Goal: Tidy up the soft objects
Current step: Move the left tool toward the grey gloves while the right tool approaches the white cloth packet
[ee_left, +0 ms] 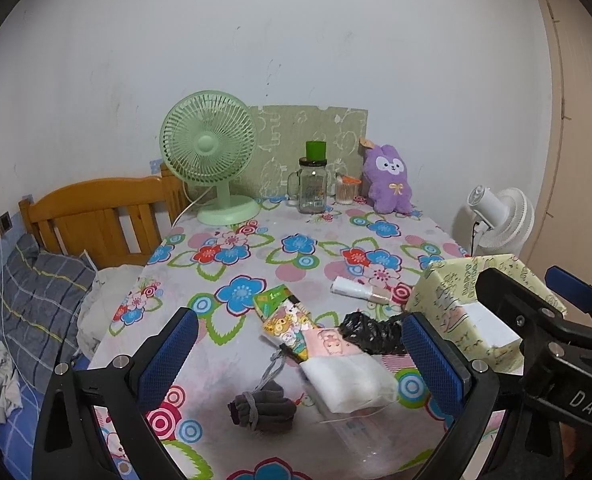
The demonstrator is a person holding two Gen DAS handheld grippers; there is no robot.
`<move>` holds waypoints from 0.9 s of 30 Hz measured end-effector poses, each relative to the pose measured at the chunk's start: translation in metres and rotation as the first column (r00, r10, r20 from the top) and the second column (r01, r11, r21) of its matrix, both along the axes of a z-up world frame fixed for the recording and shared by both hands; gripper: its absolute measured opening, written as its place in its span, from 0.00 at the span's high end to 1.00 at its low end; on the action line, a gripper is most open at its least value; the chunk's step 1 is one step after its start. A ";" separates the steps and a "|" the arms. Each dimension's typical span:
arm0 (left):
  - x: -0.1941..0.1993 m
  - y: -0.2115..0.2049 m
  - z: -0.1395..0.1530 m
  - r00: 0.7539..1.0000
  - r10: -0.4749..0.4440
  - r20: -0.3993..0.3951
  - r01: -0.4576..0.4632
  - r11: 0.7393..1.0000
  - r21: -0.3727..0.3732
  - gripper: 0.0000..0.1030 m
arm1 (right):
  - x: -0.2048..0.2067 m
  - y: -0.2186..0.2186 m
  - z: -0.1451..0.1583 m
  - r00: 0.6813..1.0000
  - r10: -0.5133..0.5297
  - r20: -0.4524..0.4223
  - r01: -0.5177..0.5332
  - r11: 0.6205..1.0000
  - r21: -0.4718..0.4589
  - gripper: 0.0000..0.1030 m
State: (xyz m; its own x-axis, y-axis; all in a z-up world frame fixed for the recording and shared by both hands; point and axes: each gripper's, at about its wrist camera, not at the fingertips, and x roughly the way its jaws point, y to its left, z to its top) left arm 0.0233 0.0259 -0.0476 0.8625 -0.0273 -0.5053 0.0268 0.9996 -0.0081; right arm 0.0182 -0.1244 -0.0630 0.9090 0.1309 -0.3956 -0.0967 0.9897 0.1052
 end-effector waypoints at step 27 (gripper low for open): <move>0.030 0.031 -0.079 0.985 0.011 -0.169 -0.008 1.000 0.019 0.07 | 0.038 0.057 -0.078 0.983 0.047 -0.178 -0.047 0.999 0.005 0.08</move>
